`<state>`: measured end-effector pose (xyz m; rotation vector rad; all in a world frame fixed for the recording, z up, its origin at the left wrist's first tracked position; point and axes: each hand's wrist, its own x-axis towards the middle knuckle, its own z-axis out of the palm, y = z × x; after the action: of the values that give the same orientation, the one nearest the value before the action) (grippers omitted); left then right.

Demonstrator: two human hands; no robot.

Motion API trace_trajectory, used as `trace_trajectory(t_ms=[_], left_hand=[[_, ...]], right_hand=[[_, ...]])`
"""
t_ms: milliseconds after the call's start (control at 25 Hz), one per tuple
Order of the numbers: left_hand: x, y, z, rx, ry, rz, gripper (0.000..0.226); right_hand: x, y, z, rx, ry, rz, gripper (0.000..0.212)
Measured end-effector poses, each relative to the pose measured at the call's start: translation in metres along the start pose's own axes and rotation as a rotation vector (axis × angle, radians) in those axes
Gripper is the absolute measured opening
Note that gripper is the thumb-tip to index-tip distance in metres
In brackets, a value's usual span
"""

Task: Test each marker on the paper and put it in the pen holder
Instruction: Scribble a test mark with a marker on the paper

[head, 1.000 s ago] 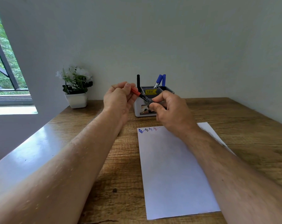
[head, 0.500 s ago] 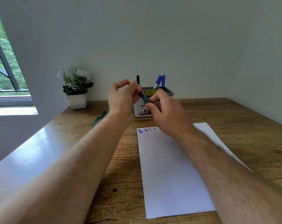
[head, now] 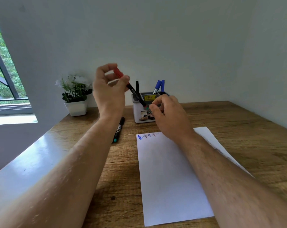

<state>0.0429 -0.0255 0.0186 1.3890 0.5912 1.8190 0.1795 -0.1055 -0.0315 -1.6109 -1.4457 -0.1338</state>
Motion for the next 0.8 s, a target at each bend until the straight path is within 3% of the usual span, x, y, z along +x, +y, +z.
trace_trajectory(t_ms=[200, 360, 600, 800], left_hand=[[0.014, 0.010, 0.011, -0.103, 0.111, 0.281, 0.036], [0.025, -0.001, 0.021, -0.029, 0.094, 0.223, 0.036], [0.035, -0.027, 0.030, 0.279, 0.034, 0.158, 0.037], [0.028, -0.055, 0.023, 0.568, -0.140, 0.139, 0.043]], right_hand=[[0.003, 0.005, 0.002, -0.135, 0.011, 0.052, 0.018], [0.004, 0.005, 0.002, -0.181, 0.032, 0.041, 0.020], [0.003, 0.000, 0.004, -0.239, 0.020, 0.051, 0.020], [0.002, -0.005, 0.000, -0.243, -0.028, 0.074, 0.018]])
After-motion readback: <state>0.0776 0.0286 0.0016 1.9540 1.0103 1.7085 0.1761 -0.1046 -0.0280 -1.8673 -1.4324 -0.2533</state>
